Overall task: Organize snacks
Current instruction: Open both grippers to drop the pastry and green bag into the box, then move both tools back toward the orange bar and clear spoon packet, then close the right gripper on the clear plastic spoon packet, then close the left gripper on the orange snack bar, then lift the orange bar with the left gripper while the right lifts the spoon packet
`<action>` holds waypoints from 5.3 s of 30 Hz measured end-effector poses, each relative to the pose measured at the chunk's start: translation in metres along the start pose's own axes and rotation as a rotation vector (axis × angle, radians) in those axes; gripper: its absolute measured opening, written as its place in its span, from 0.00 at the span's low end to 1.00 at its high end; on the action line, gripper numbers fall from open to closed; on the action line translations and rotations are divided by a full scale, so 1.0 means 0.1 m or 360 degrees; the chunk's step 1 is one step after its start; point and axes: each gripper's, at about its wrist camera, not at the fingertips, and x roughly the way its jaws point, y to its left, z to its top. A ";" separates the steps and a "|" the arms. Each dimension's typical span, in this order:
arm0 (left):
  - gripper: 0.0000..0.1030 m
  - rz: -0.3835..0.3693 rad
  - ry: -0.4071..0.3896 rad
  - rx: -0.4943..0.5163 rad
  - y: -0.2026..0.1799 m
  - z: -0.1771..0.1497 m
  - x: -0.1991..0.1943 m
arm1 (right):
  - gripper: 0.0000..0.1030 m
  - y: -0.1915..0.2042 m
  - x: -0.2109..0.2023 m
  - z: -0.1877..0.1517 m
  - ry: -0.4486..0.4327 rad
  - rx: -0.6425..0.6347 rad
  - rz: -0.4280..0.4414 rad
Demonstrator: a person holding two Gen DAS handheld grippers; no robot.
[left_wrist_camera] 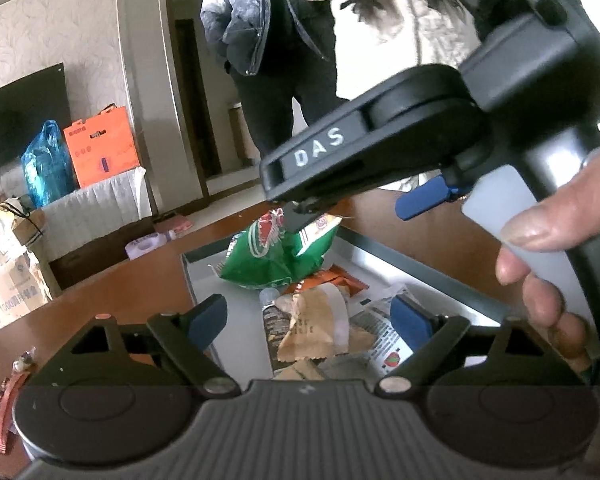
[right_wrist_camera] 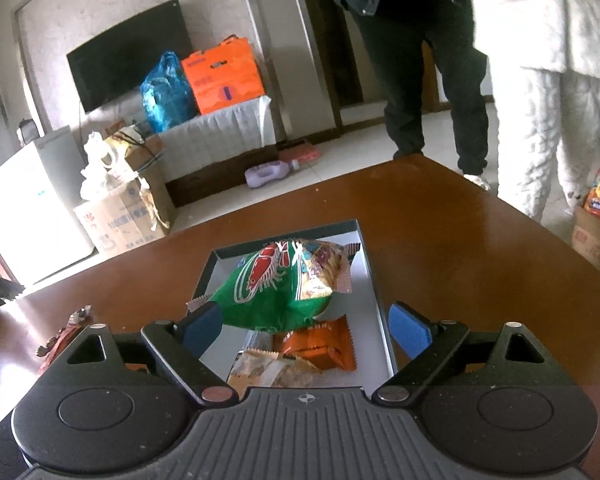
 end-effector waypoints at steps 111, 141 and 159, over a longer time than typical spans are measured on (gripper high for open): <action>0.53 0.0385 0.0421 -0.0565 2.96 -0.97 0.02 | 0.47 2.43 0.84 -0.90 0.0247 -0.0918 0.0516; 0.18 0.0617 0.0371 -0.0496 2.89 -0.94 -0.12 | 0.19 2.47 0.65 -0.83 0.0261 -0.0920 0.0573; 0.18 0.0575 0.0419 -0.0538 2.88 -1.01 -0.16 | 0.85 2.48 0.59 -0.98 0.0300 -0.1179 0.0381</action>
